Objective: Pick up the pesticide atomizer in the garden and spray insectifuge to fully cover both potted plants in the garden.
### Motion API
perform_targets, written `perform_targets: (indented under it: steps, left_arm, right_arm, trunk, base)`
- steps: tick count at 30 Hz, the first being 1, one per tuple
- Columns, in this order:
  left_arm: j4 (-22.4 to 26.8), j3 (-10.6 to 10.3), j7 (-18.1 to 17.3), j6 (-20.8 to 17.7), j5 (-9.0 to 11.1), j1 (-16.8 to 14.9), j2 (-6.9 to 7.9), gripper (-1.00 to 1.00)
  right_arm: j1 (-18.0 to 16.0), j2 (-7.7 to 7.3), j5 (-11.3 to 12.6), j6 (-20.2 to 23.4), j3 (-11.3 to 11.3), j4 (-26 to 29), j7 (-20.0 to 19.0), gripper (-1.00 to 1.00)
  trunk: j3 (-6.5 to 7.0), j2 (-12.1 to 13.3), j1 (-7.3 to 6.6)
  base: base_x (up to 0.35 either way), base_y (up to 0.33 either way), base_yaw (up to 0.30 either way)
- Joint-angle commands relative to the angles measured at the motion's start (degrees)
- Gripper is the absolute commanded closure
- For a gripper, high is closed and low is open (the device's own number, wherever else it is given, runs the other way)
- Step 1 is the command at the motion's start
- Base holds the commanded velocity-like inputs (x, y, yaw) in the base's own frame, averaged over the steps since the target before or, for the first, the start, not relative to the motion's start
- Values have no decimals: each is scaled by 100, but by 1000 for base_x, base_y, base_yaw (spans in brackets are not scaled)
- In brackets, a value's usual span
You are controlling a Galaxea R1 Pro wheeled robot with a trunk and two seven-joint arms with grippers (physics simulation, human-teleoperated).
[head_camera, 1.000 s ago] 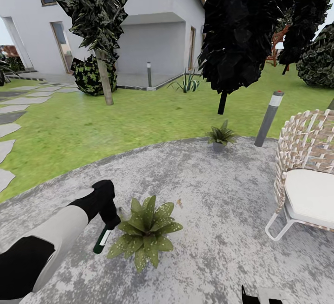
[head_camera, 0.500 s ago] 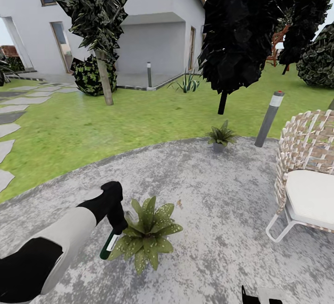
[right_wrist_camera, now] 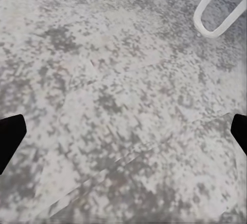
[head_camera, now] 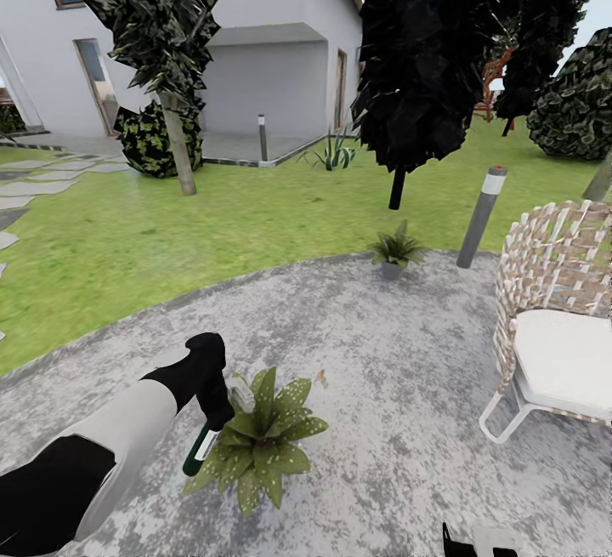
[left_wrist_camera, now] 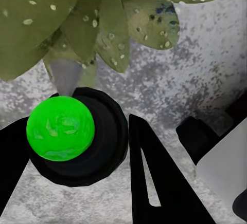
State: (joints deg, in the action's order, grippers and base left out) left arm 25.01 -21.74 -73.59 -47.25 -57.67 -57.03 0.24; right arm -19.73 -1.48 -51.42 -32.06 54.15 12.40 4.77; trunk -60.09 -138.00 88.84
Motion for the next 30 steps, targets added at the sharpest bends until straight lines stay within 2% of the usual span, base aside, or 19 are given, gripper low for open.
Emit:
perform_targets:
  steps: [1, 7, 22, 30]
  left_arm:
    - [12, -14, -50, -48, -33, -1, 3, 100]
    - [6, -15, -50, -55, -27, -1, 3, 100]
    - [3, -10, -50, -74, -25, -1, 59, 100]
    - [3, -12, -50, -83, -25, -1, 69, 100]
  right_arm:
    - [-5, -1, -62, -21, 26, -10, 39, -100]
    - [-4, -1, -62, -20, 26, -10, 39, -100]
    - [-6, -1, -62, -24, 26, -10, 40, -100]
    - [-4, 8, -62, -22, 26, -17, 41, -100]
  trunk:
    - [-5, -2, -2]
    - [-5, -2, -2]
    - [-5, -2, -2]
    - [-5, -2, -2]
  base:
    - [-199, 0, -7]
    - [-293, 84, -1]
    - [-206, 275, 0]
    - [7, 301, -242]
